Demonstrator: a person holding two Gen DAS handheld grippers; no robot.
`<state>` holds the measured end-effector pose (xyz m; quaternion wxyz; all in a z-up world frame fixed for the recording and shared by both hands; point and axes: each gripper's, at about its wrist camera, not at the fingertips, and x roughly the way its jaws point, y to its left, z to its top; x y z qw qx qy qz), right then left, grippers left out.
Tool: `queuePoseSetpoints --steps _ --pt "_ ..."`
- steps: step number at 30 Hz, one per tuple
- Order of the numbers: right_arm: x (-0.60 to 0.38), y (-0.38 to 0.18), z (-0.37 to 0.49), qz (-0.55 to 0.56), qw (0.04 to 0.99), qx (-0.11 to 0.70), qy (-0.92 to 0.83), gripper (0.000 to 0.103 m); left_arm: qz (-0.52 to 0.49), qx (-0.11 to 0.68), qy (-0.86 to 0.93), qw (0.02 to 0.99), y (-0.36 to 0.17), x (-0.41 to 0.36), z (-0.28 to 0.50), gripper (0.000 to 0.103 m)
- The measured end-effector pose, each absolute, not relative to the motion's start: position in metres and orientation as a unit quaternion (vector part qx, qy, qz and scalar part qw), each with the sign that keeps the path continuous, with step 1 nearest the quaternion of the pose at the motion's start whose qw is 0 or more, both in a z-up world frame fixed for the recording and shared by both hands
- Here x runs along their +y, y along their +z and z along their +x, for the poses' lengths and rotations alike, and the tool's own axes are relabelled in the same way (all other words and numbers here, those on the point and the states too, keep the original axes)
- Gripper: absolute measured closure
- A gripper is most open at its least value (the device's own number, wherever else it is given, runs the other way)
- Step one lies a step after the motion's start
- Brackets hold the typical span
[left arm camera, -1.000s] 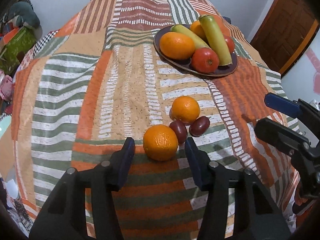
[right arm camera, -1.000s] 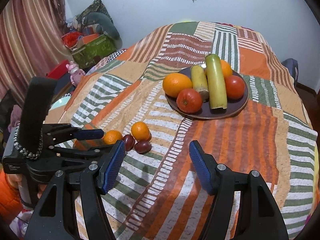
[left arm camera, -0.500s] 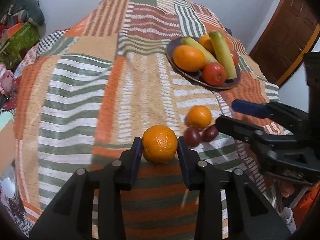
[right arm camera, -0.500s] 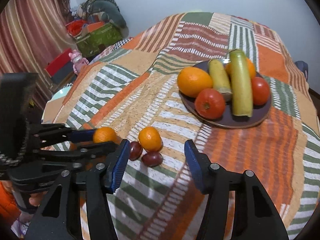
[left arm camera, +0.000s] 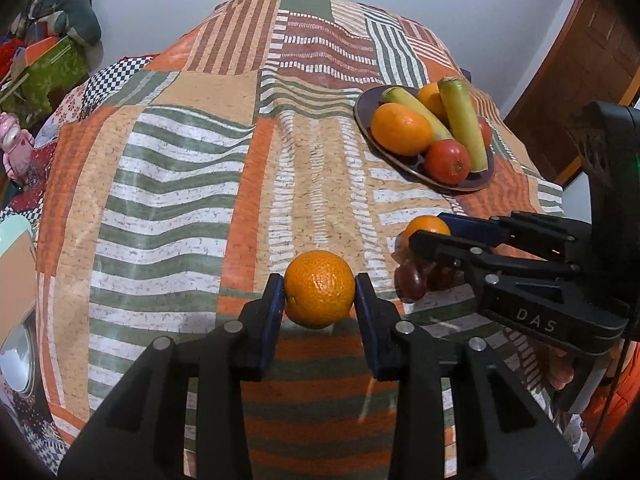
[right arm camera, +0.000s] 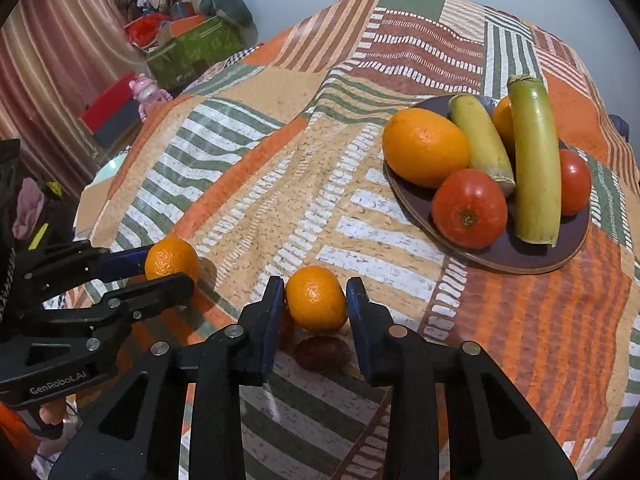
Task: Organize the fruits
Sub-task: 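Carry both tangerines to the purple plate and release them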
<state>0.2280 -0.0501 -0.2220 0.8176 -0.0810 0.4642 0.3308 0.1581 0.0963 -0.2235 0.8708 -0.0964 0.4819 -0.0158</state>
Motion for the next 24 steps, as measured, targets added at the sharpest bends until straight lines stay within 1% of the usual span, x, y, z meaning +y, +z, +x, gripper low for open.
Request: queuePoseSetpoints --steps 14,24 --pt "-0.122 -0.168 0.244 -0.038 0.873 0.395 0.284 0.074 -0.068 0.434 -0.047 0.897 -0.175 0.062 0.193 0.068" --pt "-0.162 -0.145 0.272 -0.014 0.9 0.363 0.241 0.074 -0.058 0.422 -0.078 0.902 -0.159 0.032 0.244 0.068"
